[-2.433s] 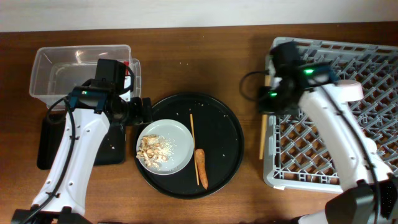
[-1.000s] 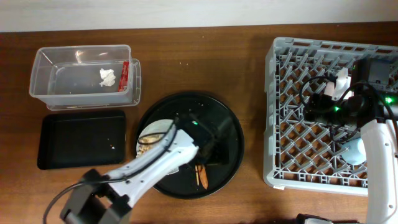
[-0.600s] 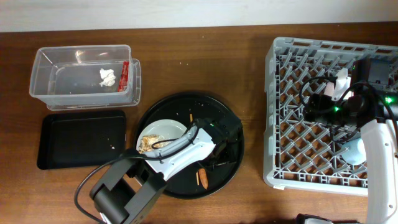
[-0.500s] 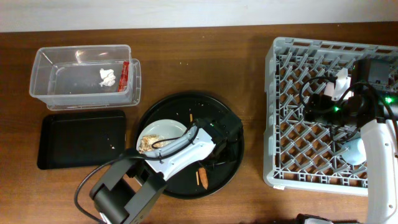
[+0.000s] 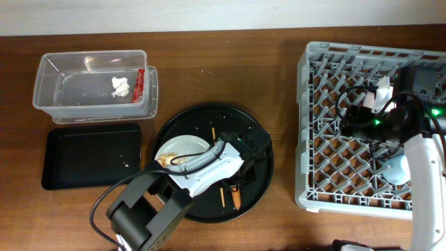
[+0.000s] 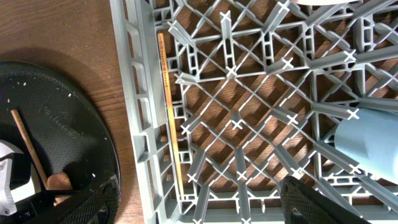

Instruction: Sort waste into correct bins and load items into the dishwasher rack

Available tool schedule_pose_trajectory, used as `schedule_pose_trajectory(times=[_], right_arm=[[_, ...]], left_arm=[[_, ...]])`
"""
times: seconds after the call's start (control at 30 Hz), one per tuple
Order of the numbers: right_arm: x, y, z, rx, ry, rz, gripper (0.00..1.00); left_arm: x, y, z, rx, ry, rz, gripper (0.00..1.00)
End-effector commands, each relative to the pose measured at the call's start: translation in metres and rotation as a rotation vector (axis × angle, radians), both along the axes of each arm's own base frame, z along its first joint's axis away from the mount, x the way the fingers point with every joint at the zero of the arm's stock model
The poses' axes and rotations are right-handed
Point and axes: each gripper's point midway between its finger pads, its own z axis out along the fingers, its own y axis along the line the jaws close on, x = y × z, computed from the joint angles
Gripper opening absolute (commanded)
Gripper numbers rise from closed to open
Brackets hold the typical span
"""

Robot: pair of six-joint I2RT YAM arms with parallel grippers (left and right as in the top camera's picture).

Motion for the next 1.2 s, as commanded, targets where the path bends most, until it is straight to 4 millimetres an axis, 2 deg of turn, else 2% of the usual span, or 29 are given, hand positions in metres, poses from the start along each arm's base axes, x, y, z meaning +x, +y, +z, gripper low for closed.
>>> schedule_pose_trajectory(times=[0.0,0.1,0.17,0.2,0.23,0.27,0.33,0.4,0.43,0.47,0.5,0.53,0.57,0.67,0.77,0.87,1.0,1.07,1.13,1.17], right_arm=[[0.002,0.0,0.003,0.003,-0.011,0.011,0.82],[0.002,0.0,0.003,0.003,-0.011,0.01,0.82],[0.002,0.0,0.004,0.003,-0.011,0.01,0.82],[0.002,0.0,0.003,0.003,-0.01,0.01,0.82],[0.002,0.0,0.004,0.003,-0.011,0.01,0.82],[0.002,0.0,0.004,0.003,-0.011,0.01,0.82],[0.002,0.0,0.003,0.003,-0.011,0.01,0.82],[0.002,0.0,0.003,0.003,-0.011,0.01,0.82],[0.002,0.0,0.004,0.003,-0.011,0.01,0.82],[0.002,0.0,0.004,0.003,-0.011,0.01,0.82],[0.002,0.0,0.003,0.003,-0.011,0.011,0.82],[0.002,0.0,0.003,0.003,-0.011,0.011,0.82],[0.002,0.0,0.004,0.003,-0.011,0.011,0.82],[0.002,0.0,0.004,0.003,-0.011,0.011,0.82],[0.002,0.0,0.003,0.003,-0.011,0.011,0.82],[0.002,0.0,0.004,0.003,-0.011,0.011,0.82],[0.002,0.0,0.004,0.002,-0.012,0.01,0.82],[0.002,0.0,0.003,0.003,-0.011,0.01,0.82],[0.002,0.0,0.003,0.003,-0.011,0.01,0.82],[0.002,0.0,0.004,0.002,-0.012,0.01,0.82]], left_arm=[[-0.004,0.006,-0.012,0.026,0.023,-0.068,0.22],[0.008,0.014,0.006,0.052,-0.047,-0.068,0.19],[0.024,0.025,0.037,0.05,-0.137,-0.086,0.16],[0.028,0.026,0.045,0.036,-0.156,-0.089,0.16],[0.037,0.035,0.066,0.014,-0.205,-0.078,0.16],[0.05,0.054,0.088,0.026,-0.269,-0.04,0.17],[0.073,0.114,0.125,0.101,-0.377,0.103,0.17],[0.083,0.17,0.14,0.159,-0.396,0.242,0.17],[0.086,0.207,0.141,0.191,-0.373,0.339,0.18],[0.087,0.232,0.14,0.212,-0.355,0.411,0.19],[0.086,0.268,0.14,0.236,-0.336,0.522,0.19],[0.085,0.288,0.14,0.248,-0.328,0.581,0.19],[0.079,0.333,0.14,0.277,-0.311,0.692,0.2],[0.064,0.397,0.136,0.315,-0.291,0.863,0.2],[0.062,0.439,0.128,0.329,-0.312,0.987,0.2],[0.067,0.459,0.096,0.341,-0.255,1.027,0.2],[0.071,0.461,0.052,0.347,-0.155,1.014,0.24],[0.07,0.46,0.04,0.349,-0.125,1.009,0.24],[0.069,0.459,0.036,0.35,-0.11,1.007,0.42],[0.068,0.459,0.036,0.349,-0.109,1.007,0.43]])
